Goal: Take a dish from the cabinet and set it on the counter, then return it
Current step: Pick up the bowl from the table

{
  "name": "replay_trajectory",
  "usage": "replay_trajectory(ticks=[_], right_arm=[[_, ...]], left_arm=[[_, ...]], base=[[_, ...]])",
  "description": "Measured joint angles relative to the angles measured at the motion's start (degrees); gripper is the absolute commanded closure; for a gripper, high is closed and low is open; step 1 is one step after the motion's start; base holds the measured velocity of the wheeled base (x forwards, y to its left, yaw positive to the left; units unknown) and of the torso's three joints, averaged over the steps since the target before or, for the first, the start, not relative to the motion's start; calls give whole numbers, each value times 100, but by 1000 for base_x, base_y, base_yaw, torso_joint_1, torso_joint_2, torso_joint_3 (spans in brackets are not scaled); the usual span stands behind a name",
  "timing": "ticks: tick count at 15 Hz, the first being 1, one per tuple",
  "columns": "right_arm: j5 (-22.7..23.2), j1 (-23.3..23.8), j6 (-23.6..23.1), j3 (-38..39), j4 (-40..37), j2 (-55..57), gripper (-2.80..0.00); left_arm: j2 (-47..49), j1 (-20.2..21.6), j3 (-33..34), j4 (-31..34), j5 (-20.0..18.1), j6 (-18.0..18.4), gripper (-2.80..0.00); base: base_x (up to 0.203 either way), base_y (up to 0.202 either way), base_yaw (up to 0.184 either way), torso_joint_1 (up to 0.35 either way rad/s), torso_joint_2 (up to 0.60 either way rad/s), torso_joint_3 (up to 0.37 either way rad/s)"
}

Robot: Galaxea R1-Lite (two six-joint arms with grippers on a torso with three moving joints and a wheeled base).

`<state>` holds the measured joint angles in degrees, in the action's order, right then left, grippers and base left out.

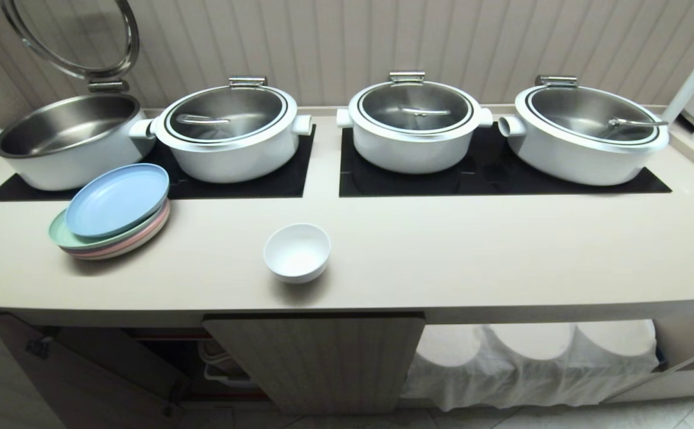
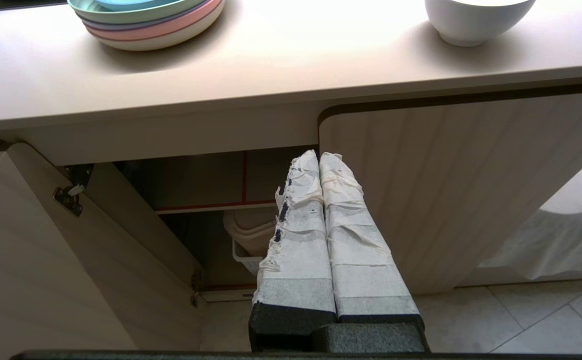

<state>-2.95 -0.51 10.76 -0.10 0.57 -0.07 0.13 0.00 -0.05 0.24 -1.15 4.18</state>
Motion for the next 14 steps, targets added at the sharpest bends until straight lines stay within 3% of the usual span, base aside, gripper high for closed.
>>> replay_trajectory(ticks=[7, 14], right_arm=[[0, -1, 0, 0, 2, 0, 0], [0, 0, -2, 0, 2, 0, 0]], left_arm=[[-13, 0, 2, 0, -33, 136, 0], [-13, 0, 5, 6, 5, -38, 0]], base=[[0, 0, 0, 0, 0, 0], [0, 0, 0, 0, 0, 0]])
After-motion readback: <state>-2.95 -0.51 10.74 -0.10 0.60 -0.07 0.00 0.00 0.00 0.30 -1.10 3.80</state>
